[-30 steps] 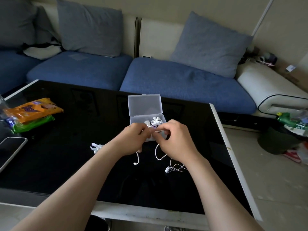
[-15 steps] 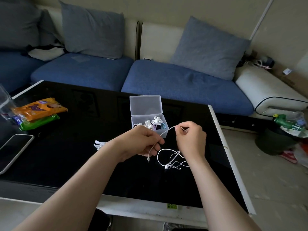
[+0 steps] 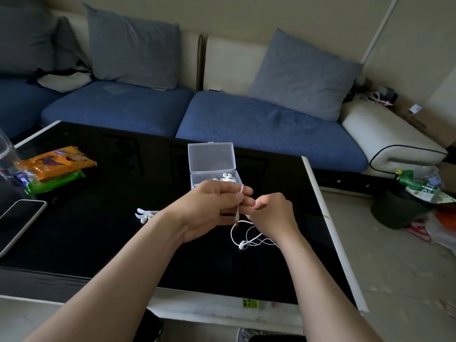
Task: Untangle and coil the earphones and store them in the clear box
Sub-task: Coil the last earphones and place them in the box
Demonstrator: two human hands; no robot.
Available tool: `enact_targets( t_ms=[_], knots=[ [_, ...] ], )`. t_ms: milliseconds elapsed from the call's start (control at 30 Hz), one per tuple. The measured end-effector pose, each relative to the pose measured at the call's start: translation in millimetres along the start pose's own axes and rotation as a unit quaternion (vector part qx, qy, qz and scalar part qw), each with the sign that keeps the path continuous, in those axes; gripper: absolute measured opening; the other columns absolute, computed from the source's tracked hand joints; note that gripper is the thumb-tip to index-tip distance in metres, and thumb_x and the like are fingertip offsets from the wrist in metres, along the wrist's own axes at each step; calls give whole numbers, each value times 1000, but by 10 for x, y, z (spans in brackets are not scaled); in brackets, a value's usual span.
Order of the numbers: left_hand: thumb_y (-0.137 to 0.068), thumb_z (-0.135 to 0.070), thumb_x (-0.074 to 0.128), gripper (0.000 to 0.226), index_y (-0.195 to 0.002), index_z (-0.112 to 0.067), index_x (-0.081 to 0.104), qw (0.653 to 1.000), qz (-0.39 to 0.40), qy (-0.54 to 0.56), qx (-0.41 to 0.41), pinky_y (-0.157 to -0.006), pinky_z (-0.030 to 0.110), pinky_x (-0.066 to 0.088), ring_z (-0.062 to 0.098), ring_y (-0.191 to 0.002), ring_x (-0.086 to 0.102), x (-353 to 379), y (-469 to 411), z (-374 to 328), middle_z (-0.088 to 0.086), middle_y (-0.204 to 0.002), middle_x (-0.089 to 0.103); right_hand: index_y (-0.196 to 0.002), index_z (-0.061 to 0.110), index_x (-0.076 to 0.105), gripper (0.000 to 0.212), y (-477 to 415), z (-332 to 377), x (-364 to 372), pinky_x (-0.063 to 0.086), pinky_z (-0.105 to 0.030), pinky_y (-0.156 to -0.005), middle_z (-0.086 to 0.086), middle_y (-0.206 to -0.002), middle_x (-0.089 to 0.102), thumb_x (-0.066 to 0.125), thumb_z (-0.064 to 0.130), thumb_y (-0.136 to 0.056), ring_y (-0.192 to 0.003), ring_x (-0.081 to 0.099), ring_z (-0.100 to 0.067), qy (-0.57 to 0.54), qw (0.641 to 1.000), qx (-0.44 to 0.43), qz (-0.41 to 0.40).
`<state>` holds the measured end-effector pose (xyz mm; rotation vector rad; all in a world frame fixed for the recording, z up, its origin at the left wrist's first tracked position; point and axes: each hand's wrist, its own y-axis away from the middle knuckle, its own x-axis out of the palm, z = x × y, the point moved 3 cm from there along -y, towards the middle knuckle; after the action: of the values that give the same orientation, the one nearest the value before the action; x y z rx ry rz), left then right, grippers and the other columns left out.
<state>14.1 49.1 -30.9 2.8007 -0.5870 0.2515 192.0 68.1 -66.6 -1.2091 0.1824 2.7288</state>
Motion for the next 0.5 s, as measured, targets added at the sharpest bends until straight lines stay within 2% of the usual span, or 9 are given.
enact_targets(
  t_ms=[100,167,267,400,500],
  knots=[
    [-105,-5,59,21,-122,-9,71,996,-85,-8,30,-86,33,58,12,-94,77,-69,-33,-1,6,-106,80,-69,20,78,20,85,71,63,57,-28,-62,1,-65,71,66,21,-86,-68,71,-13,40,993,-62,88],
    [-103,1,60,20,-116,-8,73,990,-135,-20,45,-76,26,58,11,-90,78,-124,-69,14,9,-107,81,-73,19,79,19,185,151,71,60,-33,-69,-3,-70,73,67,24,-87,-72,72,-18,44,983,-106,143],
    [-98,12,57,30,-116,-7,71,981,-163,-85,56,-65,18,56,11,-83,79,-166,-107,44,8,-103,81,-76,21,81,14,291,248,50,55,-26,-63,-1,-69,74,72,23,-86,-63,67,-12,14,973,-143,182],
    [-90,16,55,41,-119,-10,70,946,-144,-282,64,-61,13,51,2,-70,73,-168,-122,61,1,-99,80,-74,17,79,9,310,333,-46,41,-22,-56,4,-54,59,78,16,-83,-53,49,-5,-119,974,-153,115],
    [-93,15,49,42,-117,-11,71,944,-67,-320,48,-81,28,60,23,-91,78,-133,-102,92,6,-98,80,-73,17,79,10,295,331,-153,41,-20,-52,8,-53,65,81,18,-83,-49,53,-1,-159,972,-168,30]
  ],
)
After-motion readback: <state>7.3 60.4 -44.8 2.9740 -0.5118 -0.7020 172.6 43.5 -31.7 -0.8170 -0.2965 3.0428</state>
